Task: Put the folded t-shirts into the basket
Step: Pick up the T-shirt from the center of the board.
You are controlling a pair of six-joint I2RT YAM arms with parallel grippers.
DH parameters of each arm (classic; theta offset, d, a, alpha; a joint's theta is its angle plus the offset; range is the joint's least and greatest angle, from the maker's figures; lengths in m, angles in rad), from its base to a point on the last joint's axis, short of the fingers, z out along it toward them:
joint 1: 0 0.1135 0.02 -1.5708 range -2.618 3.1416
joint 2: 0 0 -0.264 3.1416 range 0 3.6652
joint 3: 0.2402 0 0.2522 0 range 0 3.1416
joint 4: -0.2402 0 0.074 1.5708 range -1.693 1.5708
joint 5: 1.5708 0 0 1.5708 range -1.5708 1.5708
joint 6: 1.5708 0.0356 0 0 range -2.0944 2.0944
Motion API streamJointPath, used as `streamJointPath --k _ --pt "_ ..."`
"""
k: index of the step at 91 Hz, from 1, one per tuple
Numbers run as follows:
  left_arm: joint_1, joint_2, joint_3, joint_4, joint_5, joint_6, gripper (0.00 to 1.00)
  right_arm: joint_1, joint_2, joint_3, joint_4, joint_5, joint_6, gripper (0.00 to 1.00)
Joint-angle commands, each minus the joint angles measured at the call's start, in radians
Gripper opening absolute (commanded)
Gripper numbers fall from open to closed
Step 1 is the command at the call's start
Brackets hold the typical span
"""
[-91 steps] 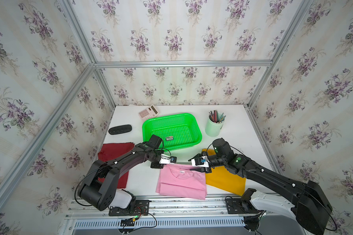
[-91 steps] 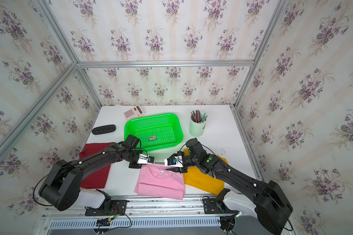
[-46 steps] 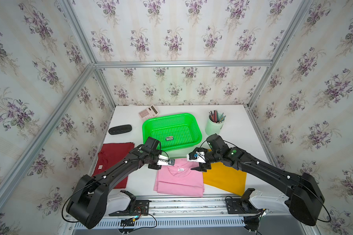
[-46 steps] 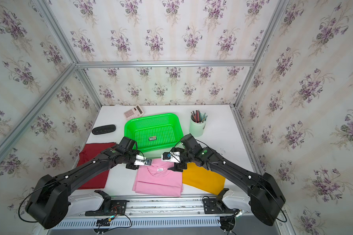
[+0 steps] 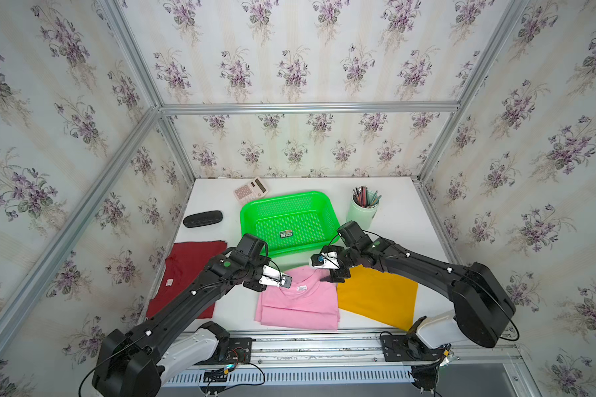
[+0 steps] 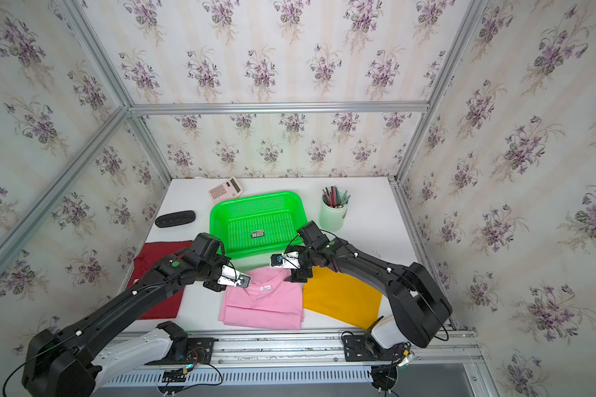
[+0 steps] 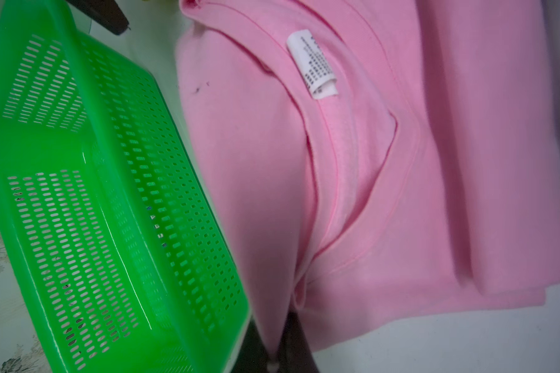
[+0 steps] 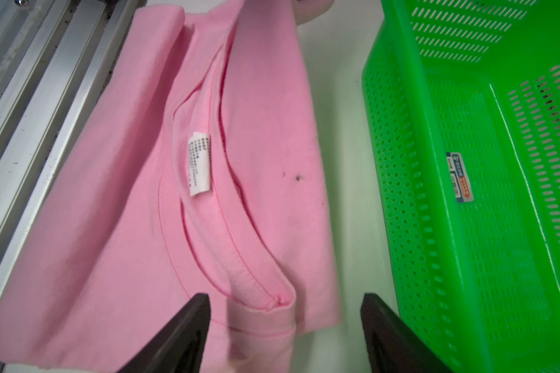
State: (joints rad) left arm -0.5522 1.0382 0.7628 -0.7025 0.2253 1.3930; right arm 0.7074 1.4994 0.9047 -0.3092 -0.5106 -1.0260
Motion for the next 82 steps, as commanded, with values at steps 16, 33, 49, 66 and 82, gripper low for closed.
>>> streamJointPath --k 16,33,49,66,82 --pt "-0.031 -0.06 0.061 -0.1 -0.068 0.065 0.0 -0.006 0.1 0.087 -0.046 -0.077 -0.081 0.8" --pt "-0.055 -0.085 0.101 -0.149 -0.102 0.096 0.0 -0.007 0.136 0.113 -0.079 -0.087 -0.102 0.8" --pt "-0.063 -0.096 0.131 -0.174 -0.128 0.133 0.0 -0.006 0.168 0.134 -0.111 -0.112 -0.111 0.8" --pt "-0.079 -0.098 0.164 -0.201 -0.14 0.153 0.0 -0.005 0.18 0.14 -0.109 -0.123 -0.114 0.8" --pt "-0.096 -0.091 0.196 -0.217 -0.15 0.17 0.0 0.009 0.196 0.16 -0.126 -0.164 -0.12 0.78"
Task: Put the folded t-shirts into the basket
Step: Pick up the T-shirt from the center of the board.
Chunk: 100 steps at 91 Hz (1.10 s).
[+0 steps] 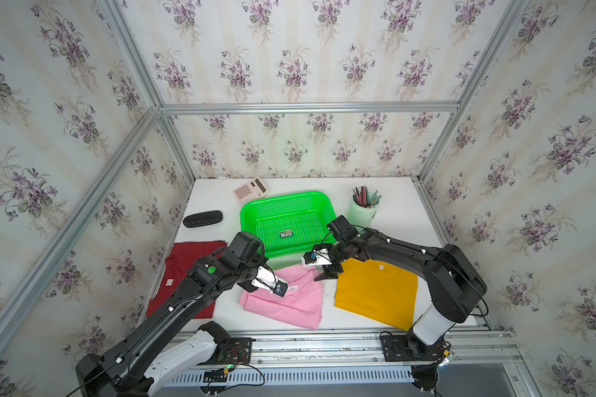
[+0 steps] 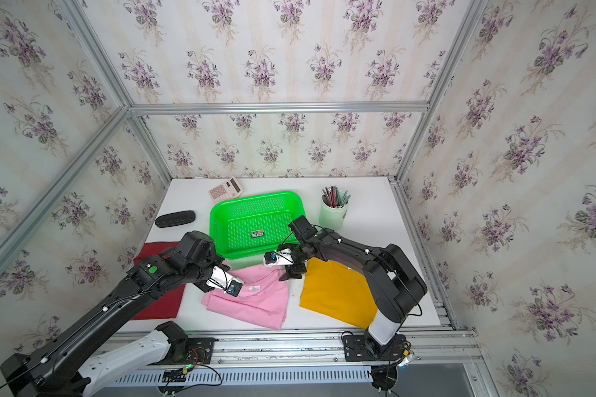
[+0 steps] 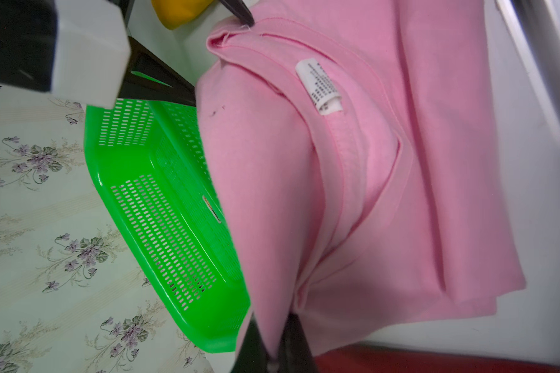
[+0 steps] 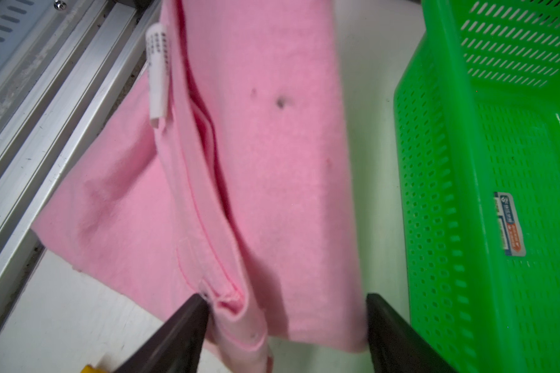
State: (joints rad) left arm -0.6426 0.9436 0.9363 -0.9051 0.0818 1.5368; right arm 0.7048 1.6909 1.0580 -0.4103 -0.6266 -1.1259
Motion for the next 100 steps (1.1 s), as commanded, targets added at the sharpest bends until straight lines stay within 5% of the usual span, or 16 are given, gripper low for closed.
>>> streamJointPath --k 1,43,55,64,70,100 --pt "-0.007 0.004 0.024 -0.016 -0.006 0.028 0.0 0.014 0.005 0.007 -0.024 -0.049 -0.021 0.78" --pt "-0.028 0.011 0.064 -0.034 -0.034 0.048 0.0 0.027 -0.001 0.004 -0.021 -0.1 -0.022 0.74" --pt "-0.029 0.008 0.062 -0.028 -0.059 0.047 0.0 0.027 -0.017 0.006 -0.058 -0.111 -0.06 0.5" --pt "-0.028 -0.003 0.05 0.006 -0.088 0.024 0.0 0.026 -0.023 0.019 -0.099 -0.115 -0.075 0.14" --pt "-0.028 -0.008 0.043 0.023 -0.102 0.007 0.0 0.025 -0.029 0.023 -0.109 -0.113 -0.084 0.02" --pt "-0.028 0.052 0.102 0.002 -0.161 -0.107 0.0 0.018 -0.204 0.002 -0.032 0.002 -0.032 0.0"
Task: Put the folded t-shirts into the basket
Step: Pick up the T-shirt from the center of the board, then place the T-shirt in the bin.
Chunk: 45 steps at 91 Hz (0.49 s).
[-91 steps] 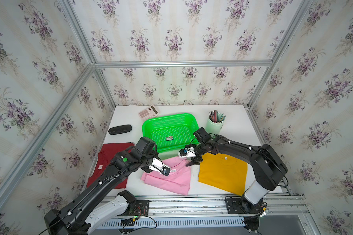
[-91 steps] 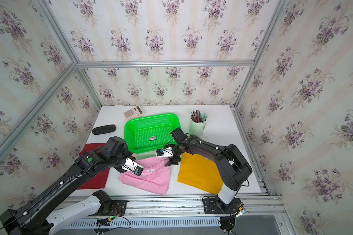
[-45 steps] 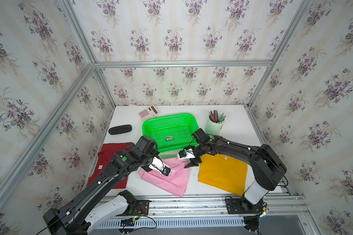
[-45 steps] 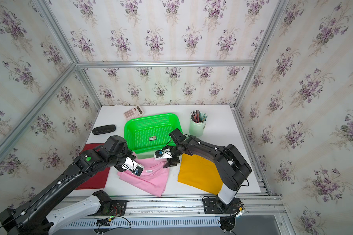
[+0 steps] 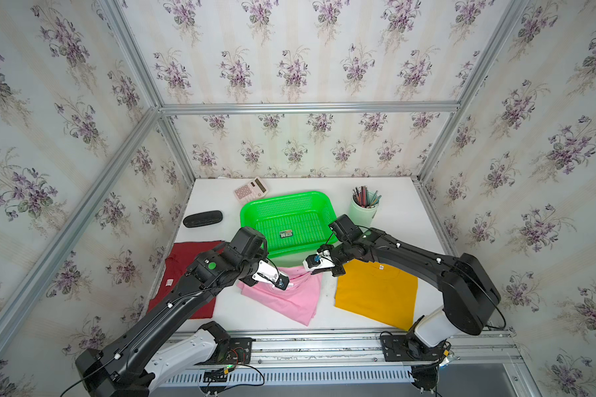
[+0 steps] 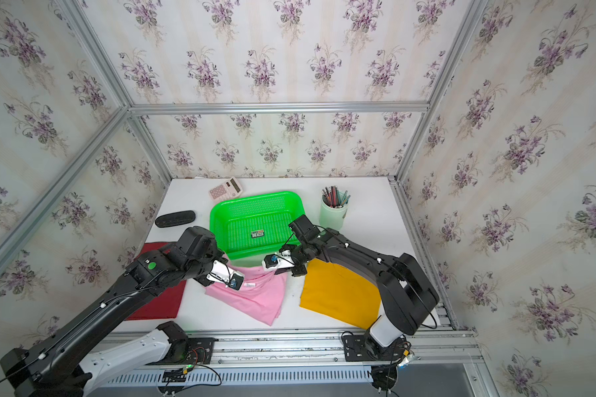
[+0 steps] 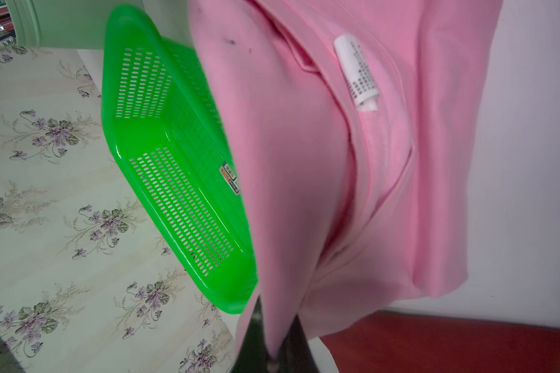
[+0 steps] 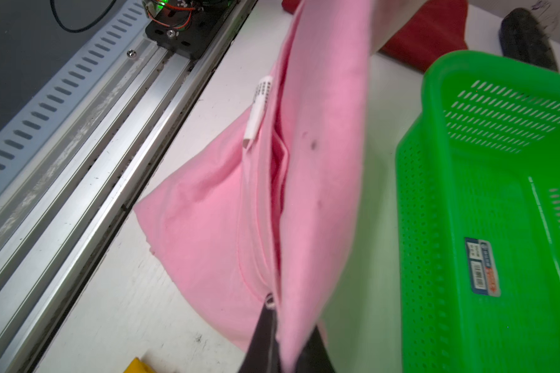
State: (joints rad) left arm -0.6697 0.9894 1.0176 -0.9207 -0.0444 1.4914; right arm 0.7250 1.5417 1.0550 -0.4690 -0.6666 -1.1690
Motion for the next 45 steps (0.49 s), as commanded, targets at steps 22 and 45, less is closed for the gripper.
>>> streamJointPath --k 22,45 --pt "-0.001 0.06 0.128 0.056 -0.052 -0.216 0.0 -0.046 -0.139 0.091 0.097 0.22 0.133 0.0" --pt "0.076 0.176 0.243 0.1 -0.088 -0.276 0.0 -0.073 -0.039 0.298 0.045 0.32 0.176 0.0"
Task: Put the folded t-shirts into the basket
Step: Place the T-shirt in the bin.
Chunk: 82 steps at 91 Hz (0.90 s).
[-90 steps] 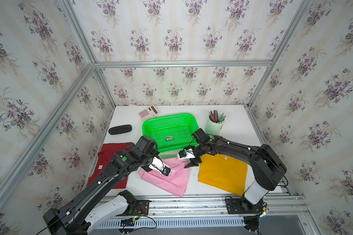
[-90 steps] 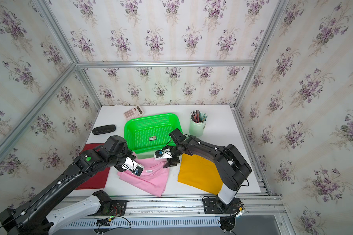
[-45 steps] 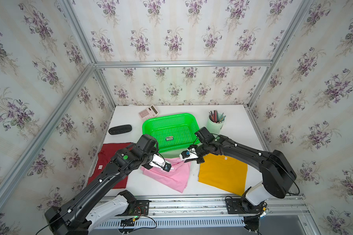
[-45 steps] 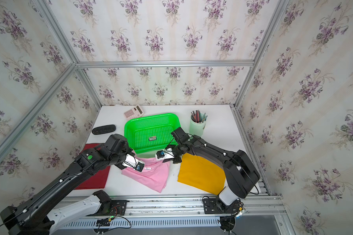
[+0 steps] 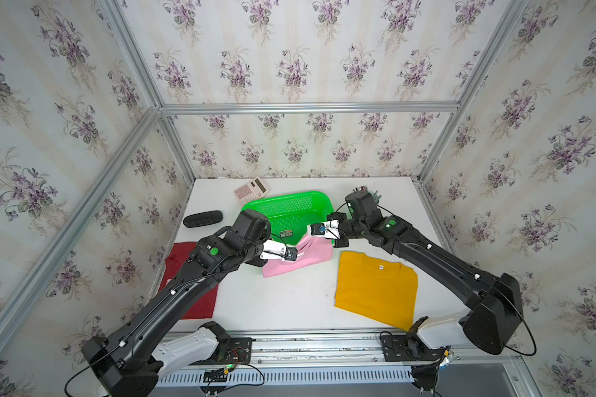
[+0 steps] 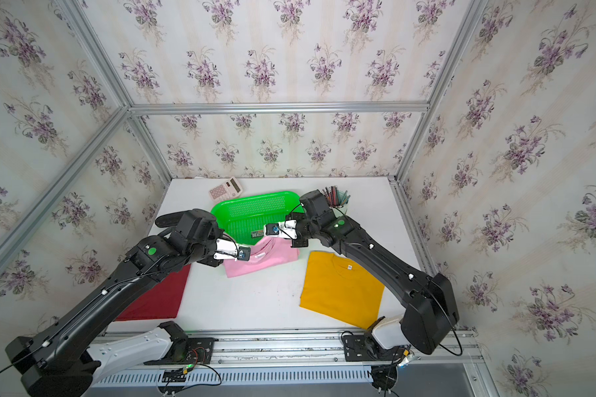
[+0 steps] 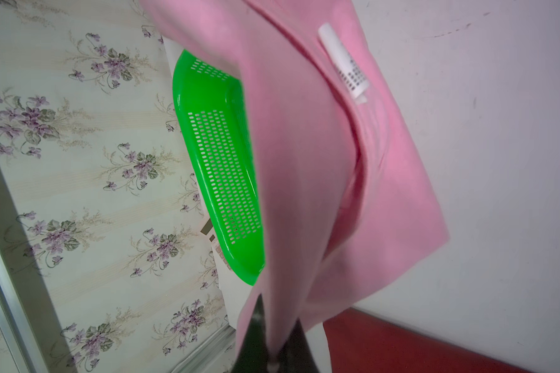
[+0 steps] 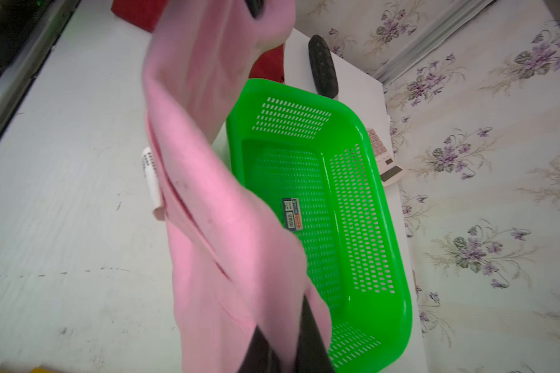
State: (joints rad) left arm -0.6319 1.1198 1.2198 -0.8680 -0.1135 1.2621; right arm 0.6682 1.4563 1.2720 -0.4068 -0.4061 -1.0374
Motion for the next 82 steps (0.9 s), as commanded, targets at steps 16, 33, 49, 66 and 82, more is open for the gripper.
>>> streamJointPath --k 16,33,49,66,82 --pt "0.133 0.145 0.08 0.12 0.025 -0.05 0.0 -0.043 0.163 0.227 -0.069 0.09 0.059 0.0" --pt "0.235 0.271 0.093 0.221 0.12 -0.073 0.0 -0.1 0.271 0.315 -0.064 0.042 0.118 0.0" --pt "0.308 0.461 0.128 0.274 0.149 -0.074 0.0 -0.116 0.366 0.338 -0.033 0.019 0.122 0.0" --pt "0.316 0.617 0.172 0.319 0.166 -0.093 0.0 -0.116 0.466 0.345 0.021 0.034 0.149 0.0" --pt "0.314 0.686 0.157 0.332 0.162 -0.126 0.0 -0.154 0.522 0.314 0.05 0.052 0.178 0.0"
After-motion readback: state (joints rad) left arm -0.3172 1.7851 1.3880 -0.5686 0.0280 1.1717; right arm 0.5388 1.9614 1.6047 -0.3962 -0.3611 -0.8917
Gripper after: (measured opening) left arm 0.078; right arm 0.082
